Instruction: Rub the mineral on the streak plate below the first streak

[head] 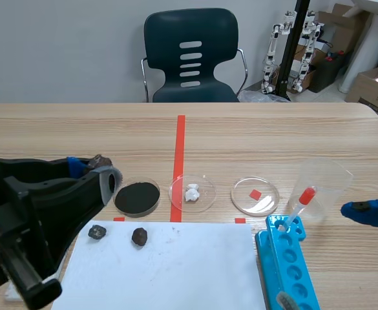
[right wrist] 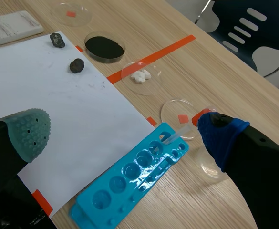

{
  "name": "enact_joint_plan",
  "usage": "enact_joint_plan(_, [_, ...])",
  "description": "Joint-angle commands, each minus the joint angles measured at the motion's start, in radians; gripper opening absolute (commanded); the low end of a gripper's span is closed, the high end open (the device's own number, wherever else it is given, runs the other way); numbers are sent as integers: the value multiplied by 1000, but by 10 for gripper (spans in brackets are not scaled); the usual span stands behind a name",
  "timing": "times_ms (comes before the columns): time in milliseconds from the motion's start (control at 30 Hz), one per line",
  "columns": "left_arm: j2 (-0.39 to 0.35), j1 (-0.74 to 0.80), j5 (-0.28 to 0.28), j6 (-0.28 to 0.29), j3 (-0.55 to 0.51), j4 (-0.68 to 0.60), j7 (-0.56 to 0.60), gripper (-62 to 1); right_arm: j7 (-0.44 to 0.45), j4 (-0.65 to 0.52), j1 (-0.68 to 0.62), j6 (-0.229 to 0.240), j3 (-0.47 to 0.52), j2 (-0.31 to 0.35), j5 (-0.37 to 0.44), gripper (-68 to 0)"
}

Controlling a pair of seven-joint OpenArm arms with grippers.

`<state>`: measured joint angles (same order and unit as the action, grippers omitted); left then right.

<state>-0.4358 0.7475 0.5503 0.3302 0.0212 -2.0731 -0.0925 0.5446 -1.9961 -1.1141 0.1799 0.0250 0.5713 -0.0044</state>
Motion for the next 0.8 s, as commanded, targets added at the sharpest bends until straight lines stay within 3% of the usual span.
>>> enact_joint_plan(0, [10, -11, 6, 12, 3, -18, 27, -504, 13, -10, 3, 0, 9, 5, 8, -20])
enact_joint_plan(100, [22, -11, -10, 25, 3, -18, 47, -504, 13, -10, 3, 0, 9, 5, 8, -20])
enact_joint_plan(333, [42, -11, -128, 25, 3, -18, 51, -504, 13, -10, 3, 0, 9, 5, 8, -20])
enact_joint_plan(767, [42, -14, -129, 25, 3, -18, 51, -504, 13, -10, 3, 0, 9, 5, 8, -20])
